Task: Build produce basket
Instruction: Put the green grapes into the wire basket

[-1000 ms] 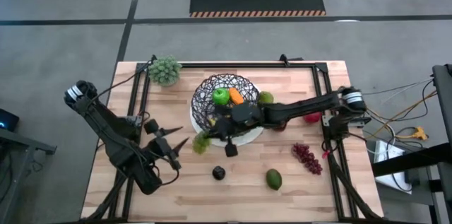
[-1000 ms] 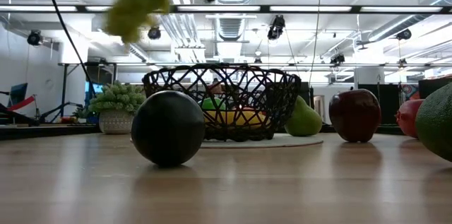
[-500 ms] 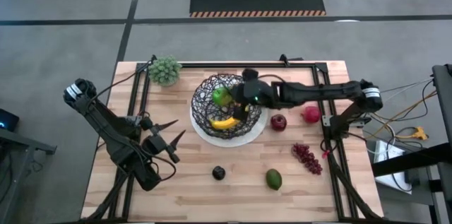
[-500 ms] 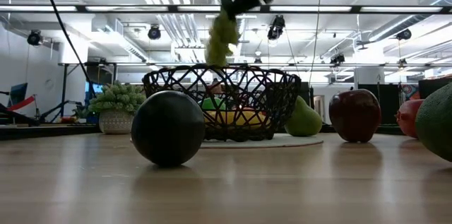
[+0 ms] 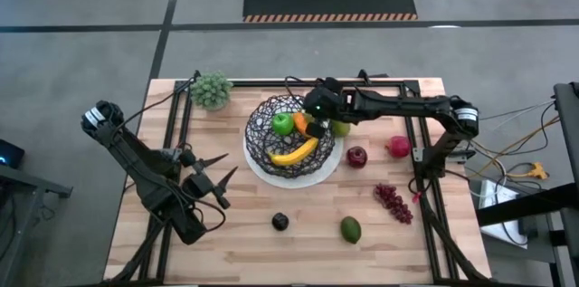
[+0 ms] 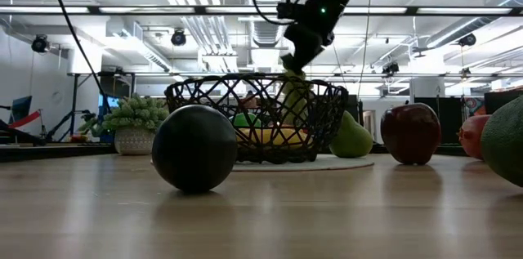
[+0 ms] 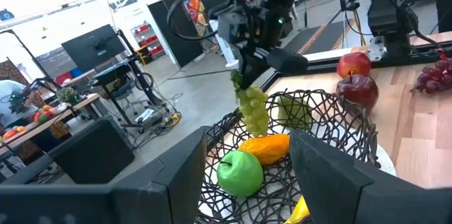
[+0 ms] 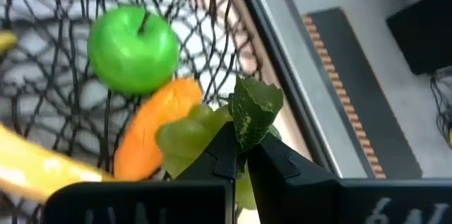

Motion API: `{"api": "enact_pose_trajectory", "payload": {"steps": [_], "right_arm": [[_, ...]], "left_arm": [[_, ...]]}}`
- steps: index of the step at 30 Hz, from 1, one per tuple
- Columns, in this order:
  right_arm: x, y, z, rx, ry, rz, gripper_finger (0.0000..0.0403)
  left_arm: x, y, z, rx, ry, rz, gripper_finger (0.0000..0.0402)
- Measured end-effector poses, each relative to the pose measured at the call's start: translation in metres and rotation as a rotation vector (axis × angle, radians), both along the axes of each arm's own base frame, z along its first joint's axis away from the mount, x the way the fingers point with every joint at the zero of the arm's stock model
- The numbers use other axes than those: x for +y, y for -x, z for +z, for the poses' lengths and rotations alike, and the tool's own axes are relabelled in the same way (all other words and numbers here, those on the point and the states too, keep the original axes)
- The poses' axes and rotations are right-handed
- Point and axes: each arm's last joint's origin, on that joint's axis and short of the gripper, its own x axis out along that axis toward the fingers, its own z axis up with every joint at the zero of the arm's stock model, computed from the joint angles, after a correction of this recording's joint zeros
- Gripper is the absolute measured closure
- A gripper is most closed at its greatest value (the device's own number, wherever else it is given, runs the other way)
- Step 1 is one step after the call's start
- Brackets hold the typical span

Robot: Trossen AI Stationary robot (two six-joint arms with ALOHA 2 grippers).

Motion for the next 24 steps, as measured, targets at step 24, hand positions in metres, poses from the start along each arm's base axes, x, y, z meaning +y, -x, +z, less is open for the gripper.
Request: {"api": "enact_pose_trajectory", "payload": {"steps": [24], "right_arm": [[0.012, 0.006, -0.013, 0.086, -0.223, 0.064, 0.0360]], "left_arm": [[0.000, 0.000, 0.000, -0.002, 0.008, -0.001, 0.0214]]}}
